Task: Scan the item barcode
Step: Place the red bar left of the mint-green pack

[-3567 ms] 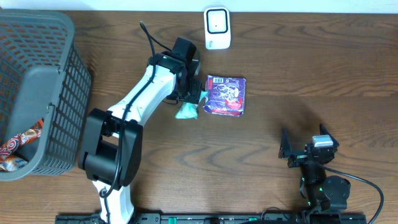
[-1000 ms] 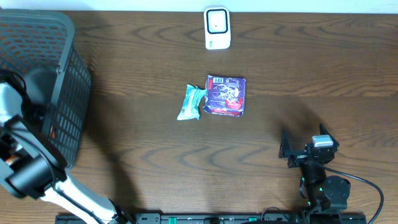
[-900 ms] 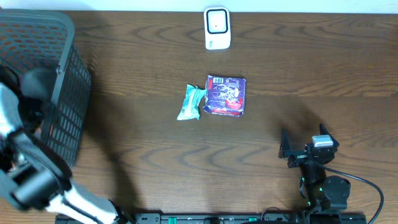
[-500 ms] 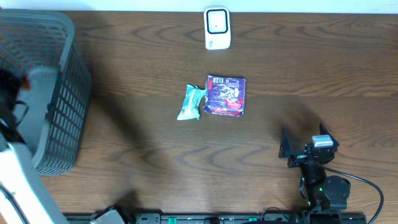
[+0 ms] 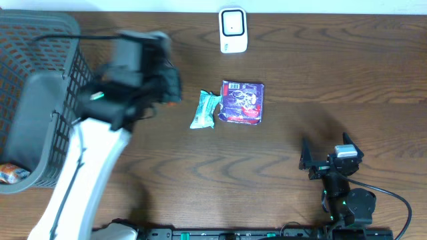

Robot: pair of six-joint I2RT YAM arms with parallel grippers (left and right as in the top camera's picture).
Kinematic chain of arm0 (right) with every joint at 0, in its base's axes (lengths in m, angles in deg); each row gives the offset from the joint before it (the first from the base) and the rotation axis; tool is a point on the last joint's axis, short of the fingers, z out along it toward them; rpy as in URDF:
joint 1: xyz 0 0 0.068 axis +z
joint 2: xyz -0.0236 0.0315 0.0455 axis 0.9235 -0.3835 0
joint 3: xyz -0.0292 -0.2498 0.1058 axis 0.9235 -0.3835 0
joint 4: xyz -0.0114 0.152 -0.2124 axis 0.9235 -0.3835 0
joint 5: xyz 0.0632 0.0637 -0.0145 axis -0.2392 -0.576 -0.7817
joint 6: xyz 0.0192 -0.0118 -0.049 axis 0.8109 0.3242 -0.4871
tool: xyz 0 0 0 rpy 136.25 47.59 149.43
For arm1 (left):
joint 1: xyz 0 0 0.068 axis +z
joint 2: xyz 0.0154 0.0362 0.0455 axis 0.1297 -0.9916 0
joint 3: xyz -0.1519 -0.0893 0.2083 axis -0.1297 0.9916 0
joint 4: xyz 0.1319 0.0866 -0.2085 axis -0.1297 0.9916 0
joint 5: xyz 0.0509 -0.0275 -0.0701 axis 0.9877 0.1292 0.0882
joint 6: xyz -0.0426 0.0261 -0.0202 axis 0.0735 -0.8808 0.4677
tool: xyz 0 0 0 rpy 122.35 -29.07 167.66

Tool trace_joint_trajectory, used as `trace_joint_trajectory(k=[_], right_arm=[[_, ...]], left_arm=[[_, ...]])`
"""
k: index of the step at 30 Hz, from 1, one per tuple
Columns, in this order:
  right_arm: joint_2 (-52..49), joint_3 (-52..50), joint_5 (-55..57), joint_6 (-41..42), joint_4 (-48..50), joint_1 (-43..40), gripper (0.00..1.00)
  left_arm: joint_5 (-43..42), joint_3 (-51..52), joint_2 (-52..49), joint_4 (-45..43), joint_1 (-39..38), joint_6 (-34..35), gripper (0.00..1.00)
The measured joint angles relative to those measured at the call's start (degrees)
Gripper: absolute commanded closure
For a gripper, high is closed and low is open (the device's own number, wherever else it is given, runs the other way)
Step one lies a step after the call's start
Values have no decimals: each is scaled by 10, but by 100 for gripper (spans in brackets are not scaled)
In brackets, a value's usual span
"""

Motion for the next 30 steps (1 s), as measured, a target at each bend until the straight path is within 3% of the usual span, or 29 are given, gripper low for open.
trace_joint_trajectory(k=[6,13,16,24,27,30], right_arm=[[0,0,0,0,0,0,1],[0,0,0,0,0,0,1],[0,0,0,0,0,0,1],[0,0,0,0,0,0,1],[0,0,0,0,0,0,1],[0,0,0,0,0,0,1]], left_arm=[[134,1,-129,10,-42,-29,92],[169,1,-260,7,-41,-36,92],[148,2,-292,-2,-41,-37,70],[126,2,-299,10,-40,-43,65],[125,-6,-284,31,-35,-45,52],[125,-23,-246,36,-21,-44,49]])
